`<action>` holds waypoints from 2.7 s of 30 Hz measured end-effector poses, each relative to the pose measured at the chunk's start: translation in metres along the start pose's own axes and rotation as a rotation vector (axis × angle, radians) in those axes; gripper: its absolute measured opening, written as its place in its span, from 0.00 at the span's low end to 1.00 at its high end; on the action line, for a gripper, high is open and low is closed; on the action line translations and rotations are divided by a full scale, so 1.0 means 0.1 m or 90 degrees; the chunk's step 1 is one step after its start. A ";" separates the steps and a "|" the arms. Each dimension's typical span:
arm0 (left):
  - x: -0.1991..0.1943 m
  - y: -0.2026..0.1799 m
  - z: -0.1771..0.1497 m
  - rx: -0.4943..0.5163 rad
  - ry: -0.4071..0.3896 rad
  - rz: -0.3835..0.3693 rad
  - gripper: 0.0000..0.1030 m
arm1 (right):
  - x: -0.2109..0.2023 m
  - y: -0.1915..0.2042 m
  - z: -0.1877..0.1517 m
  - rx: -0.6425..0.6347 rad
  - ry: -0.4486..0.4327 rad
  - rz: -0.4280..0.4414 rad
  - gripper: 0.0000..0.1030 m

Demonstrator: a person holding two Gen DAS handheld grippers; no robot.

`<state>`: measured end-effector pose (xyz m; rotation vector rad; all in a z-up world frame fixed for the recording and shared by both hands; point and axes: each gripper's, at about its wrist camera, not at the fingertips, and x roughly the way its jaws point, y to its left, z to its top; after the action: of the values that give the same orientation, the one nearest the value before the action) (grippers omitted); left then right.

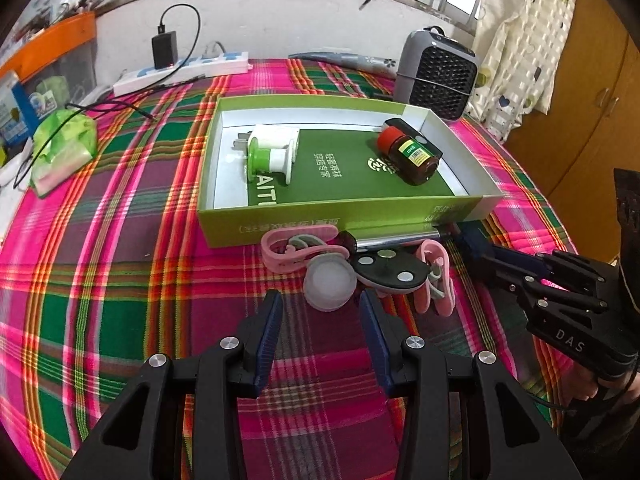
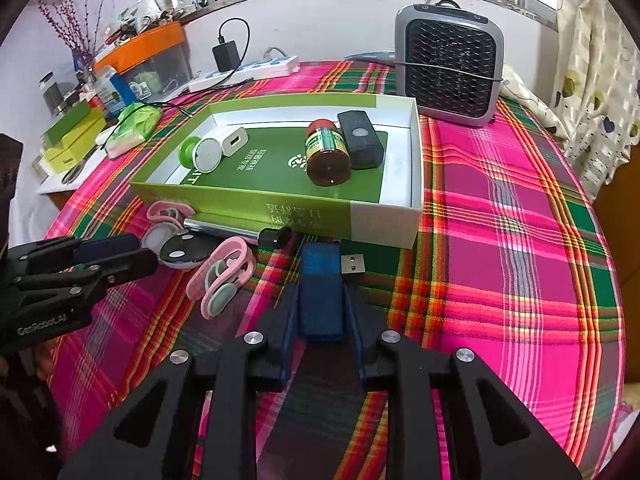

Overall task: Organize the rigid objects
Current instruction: 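Grasp the white round cap with the left gripper while the right gripper holds the USB stick, then carry the white cap with the left gripper into the box while the right gripper carries the USB stick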

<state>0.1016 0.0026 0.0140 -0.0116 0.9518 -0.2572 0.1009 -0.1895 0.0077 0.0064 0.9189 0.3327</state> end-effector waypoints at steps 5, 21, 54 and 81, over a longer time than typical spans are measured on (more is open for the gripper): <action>0.04 -0.01 0.00 -0.006 0.006 0.024 0.38 | -0.02 -0.04 -0.01 0.006 -0.002 0.014 0.23; 0.15 -0.09 0.10 -0.002 -0.007 0.083 0.38 | -0.02 -0.13 -0.02 0.027 -0.009 0.044 0.23; 0.12 -0.04 0.06 -0.017 -0.025 0.082 0.26 | -0.02 -0.12 -0.02 0.023 -0.011 0.037 0.23; -0.16 -0.16 0.06 0.006 -0.055 0.063 0.26 | -0.17 -0.08 -0.02 0.016 -0.042 0.027 0.22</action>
<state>0.0941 -0.0098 0.0326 0.0324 0.8625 -0.1686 0.0926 -0.2027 0.0188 0.0594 0.8579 0.3581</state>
